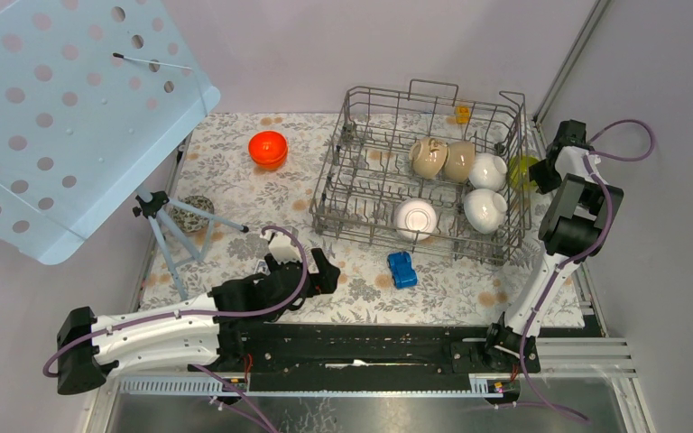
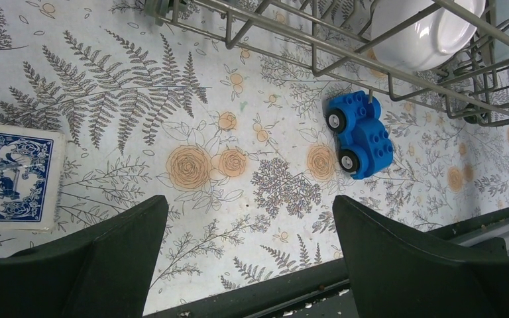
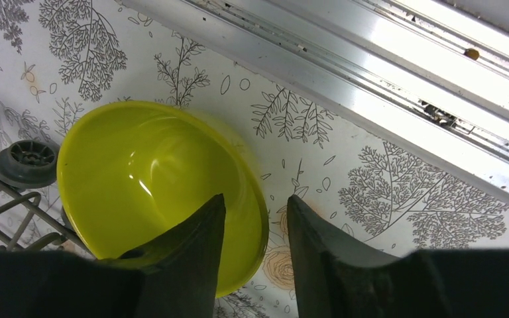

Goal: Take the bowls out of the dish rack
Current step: Place the bowl at the center of the board, then adjust the dish rack at the center of the board, then pick up the bowl from the dish rack.

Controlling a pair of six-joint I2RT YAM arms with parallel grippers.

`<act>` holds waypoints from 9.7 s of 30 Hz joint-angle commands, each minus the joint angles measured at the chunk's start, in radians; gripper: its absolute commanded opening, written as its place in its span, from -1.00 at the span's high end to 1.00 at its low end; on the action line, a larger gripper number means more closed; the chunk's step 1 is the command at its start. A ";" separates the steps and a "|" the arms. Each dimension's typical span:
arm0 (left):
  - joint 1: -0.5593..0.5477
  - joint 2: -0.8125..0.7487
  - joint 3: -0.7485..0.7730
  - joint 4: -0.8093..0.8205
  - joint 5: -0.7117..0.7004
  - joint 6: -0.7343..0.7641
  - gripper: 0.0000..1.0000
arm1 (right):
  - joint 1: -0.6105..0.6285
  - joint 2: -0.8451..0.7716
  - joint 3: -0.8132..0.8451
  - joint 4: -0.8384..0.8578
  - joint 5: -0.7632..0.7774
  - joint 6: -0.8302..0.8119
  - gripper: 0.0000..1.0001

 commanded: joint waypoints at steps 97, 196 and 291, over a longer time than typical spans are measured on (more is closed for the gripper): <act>0.715 0.735 0.738 -0.164 0.120 0.418 0.95 | 0.607 -1.309 -0.544 -0.050 0.077 -0.215 -0.99; 0.511 0.157 0.325 -0.148 0.158 0.295 -0.88 | 0.762 -0.392 -0.446 0.610 -0.115 -0.118 -0.99; 0.512 0.311 0.266 -0.095 0.220 0.228 -0.76 | 0.630 -0.273 -0.568 1.451 -0.850 0.262 1.00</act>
